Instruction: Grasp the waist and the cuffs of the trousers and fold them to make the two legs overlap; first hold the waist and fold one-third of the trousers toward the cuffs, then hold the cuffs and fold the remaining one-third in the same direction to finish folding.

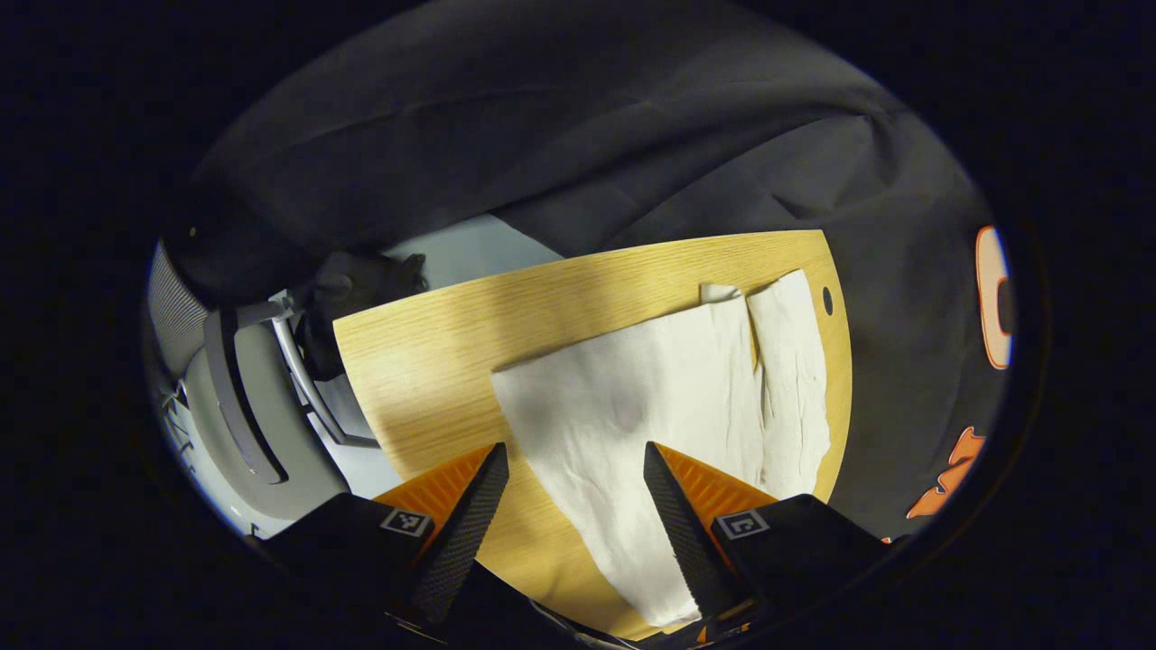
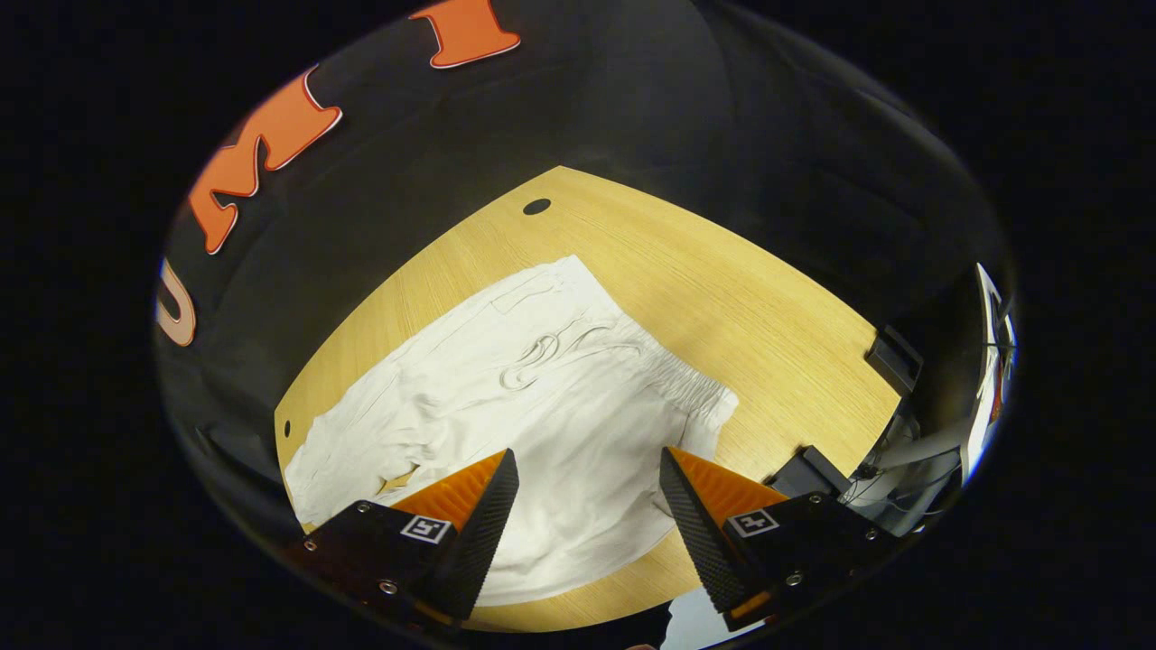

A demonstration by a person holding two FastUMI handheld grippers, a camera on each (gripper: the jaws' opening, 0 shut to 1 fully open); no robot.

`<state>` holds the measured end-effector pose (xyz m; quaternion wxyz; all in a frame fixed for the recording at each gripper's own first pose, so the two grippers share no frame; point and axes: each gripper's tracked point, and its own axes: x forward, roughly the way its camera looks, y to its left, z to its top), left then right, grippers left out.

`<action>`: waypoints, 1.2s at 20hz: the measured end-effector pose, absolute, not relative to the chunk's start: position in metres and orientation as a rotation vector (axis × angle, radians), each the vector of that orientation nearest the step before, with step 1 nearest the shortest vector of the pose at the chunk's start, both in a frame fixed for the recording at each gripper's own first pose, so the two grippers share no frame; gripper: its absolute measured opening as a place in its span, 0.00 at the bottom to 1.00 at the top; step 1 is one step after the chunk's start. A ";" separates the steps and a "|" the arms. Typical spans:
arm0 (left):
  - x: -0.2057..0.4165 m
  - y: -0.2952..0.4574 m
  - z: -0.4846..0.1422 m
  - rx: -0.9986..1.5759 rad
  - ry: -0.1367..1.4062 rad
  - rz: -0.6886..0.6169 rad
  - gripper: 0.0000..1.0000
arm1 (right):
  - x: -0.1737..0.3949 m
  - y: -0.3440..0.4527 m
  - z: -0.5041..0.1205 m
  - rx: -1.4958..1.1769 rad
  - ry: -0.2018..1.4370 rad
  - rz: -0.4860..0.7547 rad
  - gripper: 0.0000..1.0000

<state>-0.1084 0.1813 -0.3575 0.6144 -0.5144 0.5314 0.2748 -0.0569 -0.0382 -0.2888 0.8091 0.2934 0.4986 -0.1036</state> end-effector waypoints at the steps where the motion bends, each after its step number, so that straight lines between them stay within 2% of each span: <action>1: -0.108 0.183 -0.360 -1.190 1.218 0.630 0.99 | -0.058 -0.035 -0.289 0.630 1.069 -0.225 0.95; 4: -0.104 0.186 -0.365 -1.217 1.205 0.627 0.98 | -0.058 -0.031 -0.289 0.643 1.070 -0.249 0.94; 8: -0.091 0.187 -0.366 -1.217 1.179 0.548 0.87 | -0.062 -0.030 -0.290 0.654 1.071 -0.291 0.94; 12: -0.086 0.181 -0.364 -1.253 1.178 0.500 0.50 | -0.075 -0.040 -0.293 0.668 1.078 -0.354 0.94; 14: -0.085 0.180 -0.367 -1.236 1.171 0.471 0.18 | -0.079 -0.045 -0.293 0.692 1.070 -0.365 0.94; 15: -0.085 0.177 -0.366 -1.215 1.176 0.439 0.11 | -0.081 -0.049 -0.295 0.705 1.060 -0.367 0.94; 17: -0.085 0.174 -0.374 -1.135 1.178 0.419 0.11 | -0.086 -0.059 -0.304 0.751 1.051 -0.383 0.92; 18: -0.088 0.178 -0.370 -1.092 1.181 0.412 0.07 | -0.089 -0.062 -0.311 0.782 1.050 -0.384 0.91; 19: -0.092 0.178 -0.366 -1.057 1.191 0.418 0.07 | -0.090 -0.067 -0.320 0.809 1.053 -0.384 0.81; 20: -0.092 0.177 -0.358 -1.049 1.182 0.419 0.07 | -0.091 -0.070 -0.328 0.828 1.064 -0.378 0.90; 23: -0.083 0.175 -0.350 -0.977 1.121 0.406 0.04 | -0.089 -0.089 -0.348 0.848 1.057 -0.399 0.90; 24: -0.082 0.175 -0.345 -0.956 1.108 0.406 0.06 | -0.087 -0.093 -0.356 0.863 1.055 -0.408 0.90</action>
